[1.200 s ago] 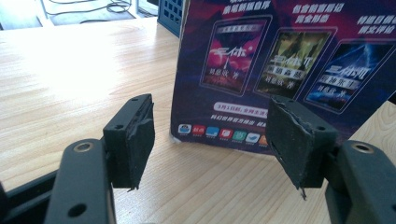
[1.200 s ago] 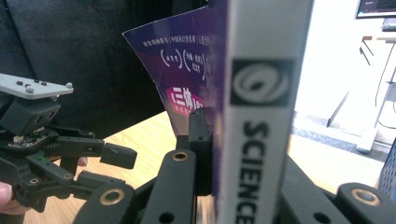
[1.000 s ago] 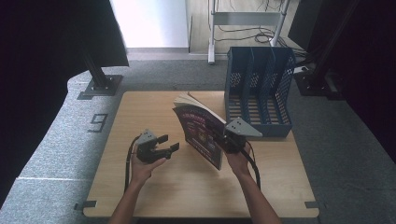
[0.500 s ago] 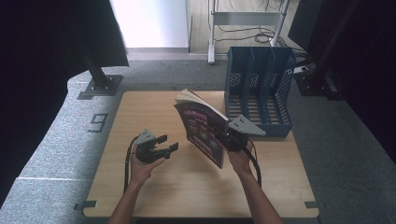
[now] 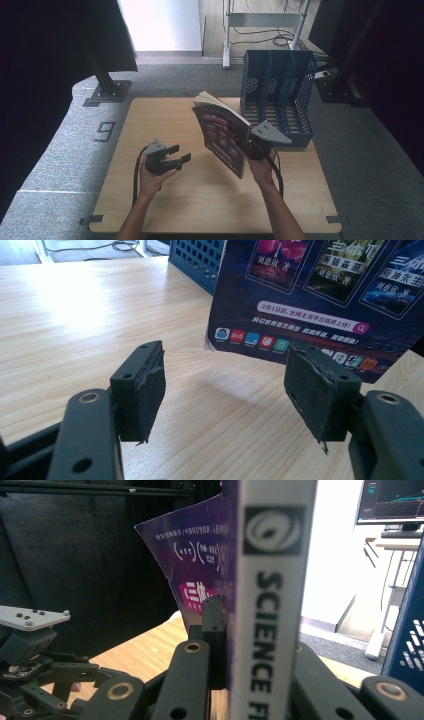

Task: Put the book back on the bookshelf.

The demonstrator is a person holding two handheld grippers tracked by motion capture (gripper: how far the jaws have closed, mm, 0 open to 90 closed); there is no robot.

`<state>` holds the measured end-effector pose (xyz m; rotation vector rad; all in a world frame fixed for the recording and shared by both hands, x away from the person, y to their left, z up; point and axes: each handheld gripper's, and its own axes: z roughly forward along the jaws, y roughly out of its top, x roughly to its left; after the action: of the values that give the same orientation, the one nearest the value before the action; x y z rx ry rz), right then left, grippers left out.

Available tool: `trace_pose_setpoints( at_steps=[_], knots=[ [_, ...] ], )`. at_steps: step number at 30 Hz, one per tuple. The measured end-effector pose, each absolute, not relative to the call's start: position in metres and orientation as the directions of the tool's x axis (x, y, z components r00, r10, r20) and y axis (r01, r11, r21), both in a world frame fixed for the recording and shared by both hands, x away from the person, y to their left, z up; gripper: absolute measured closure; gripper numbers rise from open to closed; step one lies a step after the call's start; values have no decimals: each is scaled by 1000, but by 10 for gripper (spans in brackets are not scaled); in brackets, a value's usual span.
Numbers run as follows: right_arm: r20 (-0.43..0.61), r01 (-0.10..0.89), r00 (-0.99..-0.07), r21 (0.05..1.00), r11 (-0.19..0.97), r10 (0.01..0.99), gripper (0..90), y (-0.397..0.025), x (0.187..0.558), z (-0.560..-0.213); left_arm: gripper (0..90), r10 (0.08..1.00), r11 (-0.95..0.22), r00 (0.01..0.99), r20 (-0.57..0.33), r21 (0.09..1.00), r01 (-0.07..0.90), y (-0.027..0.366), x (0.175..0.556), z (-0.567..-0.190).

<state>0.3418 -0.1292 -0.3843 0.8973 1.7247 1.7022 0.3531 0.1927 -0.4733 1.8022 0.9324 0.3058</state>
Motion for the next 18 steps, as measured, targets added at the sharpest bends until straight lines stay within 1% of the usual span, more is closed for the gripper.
trace_pose_setpoints(
  at_steps=[18],
  knots=[
    [74,66,-598,997,-43,798,817,-142,343,-374,329,713,-171,668,-213,872,460,192,354,-475]
  ],
)
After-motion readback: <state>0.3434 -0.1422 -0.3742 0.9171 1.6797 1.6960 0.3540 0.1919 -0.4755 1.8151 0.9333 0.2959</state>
